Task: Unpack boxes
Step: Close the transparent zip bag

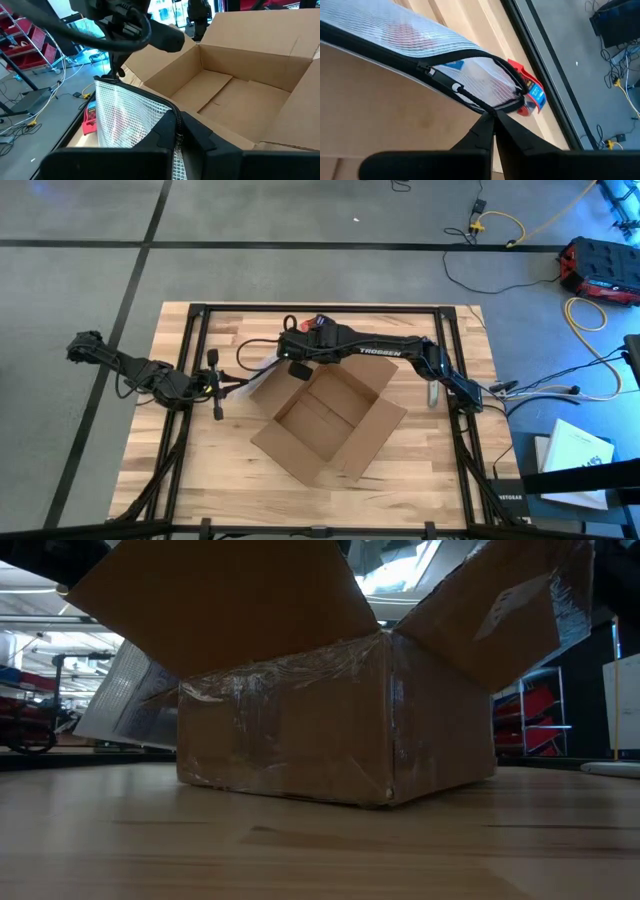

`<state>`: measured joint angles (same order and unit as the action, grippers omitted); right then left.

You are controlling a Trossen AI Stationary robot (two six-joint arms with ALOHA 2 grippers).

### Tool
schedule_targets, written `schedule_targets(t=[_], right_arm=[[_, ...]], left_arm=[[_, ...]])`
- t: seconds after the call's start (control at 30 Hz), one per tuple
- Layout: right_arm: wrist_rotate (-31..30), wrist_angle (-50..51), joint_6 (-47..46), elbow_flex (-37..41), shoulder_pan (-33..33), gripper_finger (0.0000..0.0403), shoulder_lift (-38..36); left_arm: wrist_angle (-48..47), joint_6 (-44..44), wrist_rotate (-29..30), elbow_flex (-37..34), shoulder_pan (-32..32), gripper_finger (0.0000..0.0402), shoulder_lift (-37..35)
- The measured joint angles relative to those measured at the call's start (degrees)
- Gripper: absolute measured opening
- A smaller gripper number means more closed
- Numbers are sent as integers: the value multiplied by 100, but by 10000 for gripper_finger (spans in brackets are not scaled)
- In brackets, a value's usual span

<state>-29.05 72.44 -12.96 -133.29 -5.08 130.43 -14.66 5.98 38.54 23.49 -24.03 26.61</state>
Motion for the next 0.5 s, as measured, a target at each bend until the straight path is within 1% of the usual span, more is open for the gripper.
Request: schedule_targets(t=[0.13,0.43,0.5], right_arm=[[88,178,52,0,-117,0,0],[202,240,307,0,-387,0,-7],[313,234,342,0,-466,0,-7]], left_arm=[[-28,0,0,0,0,0,0],[-136,-5,-1,0,0,0,-2],[-161,-14,0,0,0,0,0]])
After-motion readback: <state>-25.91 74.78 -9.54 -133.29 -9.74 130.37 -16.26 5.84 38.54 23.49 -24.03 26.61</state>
